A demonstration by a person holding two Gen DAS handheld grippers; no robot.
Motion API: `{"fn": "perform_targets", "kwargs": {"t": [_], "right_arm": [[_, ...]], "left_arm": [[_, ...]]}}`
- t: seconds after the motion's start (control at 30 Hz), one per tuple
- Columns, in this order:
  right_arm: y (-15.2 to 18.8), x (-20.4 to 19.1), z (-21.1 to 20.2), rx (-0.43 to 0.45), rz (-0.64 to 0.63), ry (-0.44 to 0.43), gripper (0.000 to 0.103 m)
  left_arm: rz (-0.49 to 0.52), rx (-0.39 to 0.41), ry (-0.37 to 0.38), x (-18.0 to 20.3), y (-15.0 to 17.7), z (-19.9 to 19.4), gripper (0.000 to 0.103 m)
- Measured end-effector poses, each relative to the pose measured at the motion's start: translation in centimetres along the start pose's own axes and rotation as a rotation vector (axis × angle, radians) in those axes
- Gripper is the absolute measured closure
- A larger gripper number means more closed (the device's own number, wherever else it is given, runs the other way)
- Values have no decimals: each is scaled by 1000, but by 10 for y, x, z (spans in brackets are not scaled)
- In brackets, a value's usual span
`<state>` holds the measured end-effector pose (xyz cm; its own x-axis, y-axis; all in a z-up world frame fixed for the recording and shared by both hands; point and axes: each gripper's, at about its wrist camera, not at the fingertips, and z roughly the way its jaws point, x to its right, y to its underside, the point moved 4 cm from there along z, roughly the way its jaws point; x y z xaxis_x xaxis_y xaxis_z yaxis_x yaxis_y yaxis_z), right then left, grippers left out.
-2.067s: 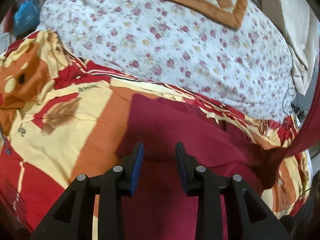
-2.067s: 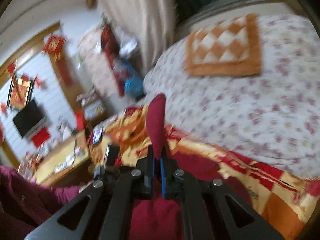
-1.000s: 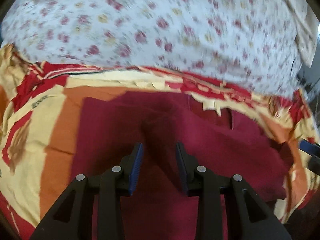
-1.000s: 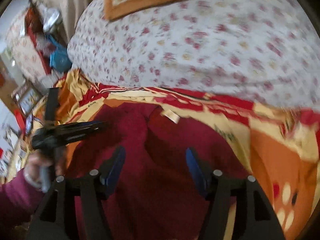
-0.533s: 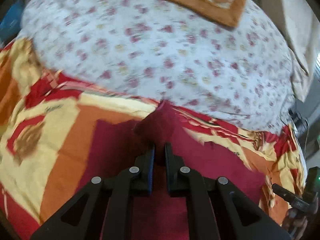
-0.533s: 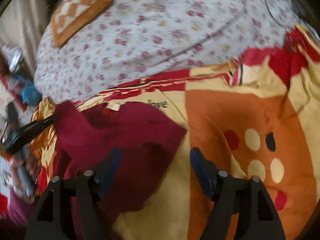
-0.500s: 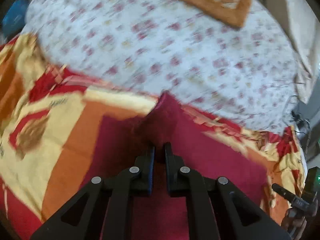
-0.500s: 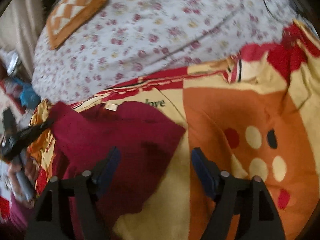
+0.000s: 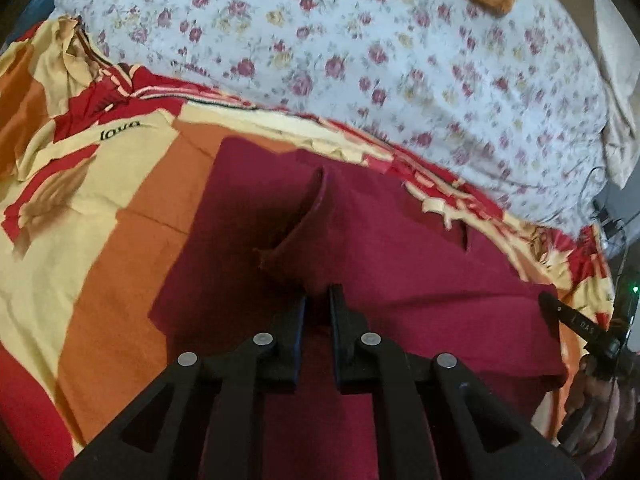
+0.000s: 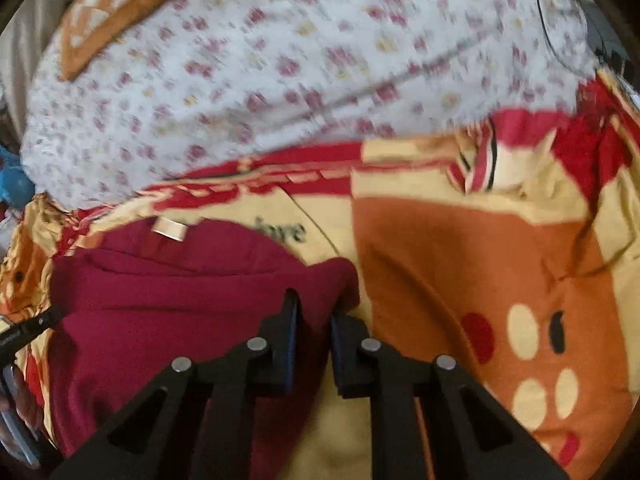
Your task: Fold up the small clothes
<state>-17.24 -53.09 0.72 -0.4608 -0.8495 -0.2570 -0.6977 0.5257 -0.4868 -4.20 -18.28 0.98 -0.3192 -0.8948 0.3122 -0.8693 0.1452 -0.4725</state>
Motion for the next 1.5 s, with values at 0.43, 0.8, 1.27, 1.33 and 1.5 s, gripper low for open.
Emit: {"fn": "perform_targets", "kwargs": {"t": [0.43, 0.8, 1.27, 1.33, 1.5], "right_arm": [[78, -20, -25, -93, 103, -222, 56], [76, -13, -34, -85, -48, -78, 94], [33, -50, -47, 30, -90, -83, 72], [31, -55, -25, 3, -124, -28, 72], [22, -46, 11, -12, -141, 52, 71]], "left_arm": [[1, 1, -6, -3, 2, 2, 102], [23, 10, 2, -9, 8, -21, 85], [61, 41, -106, -6, -22, -7, 85], [90, 15, -152, -7, -17, 9, 85], [146, 41, -196, -5, -12, 20, 85]]}}
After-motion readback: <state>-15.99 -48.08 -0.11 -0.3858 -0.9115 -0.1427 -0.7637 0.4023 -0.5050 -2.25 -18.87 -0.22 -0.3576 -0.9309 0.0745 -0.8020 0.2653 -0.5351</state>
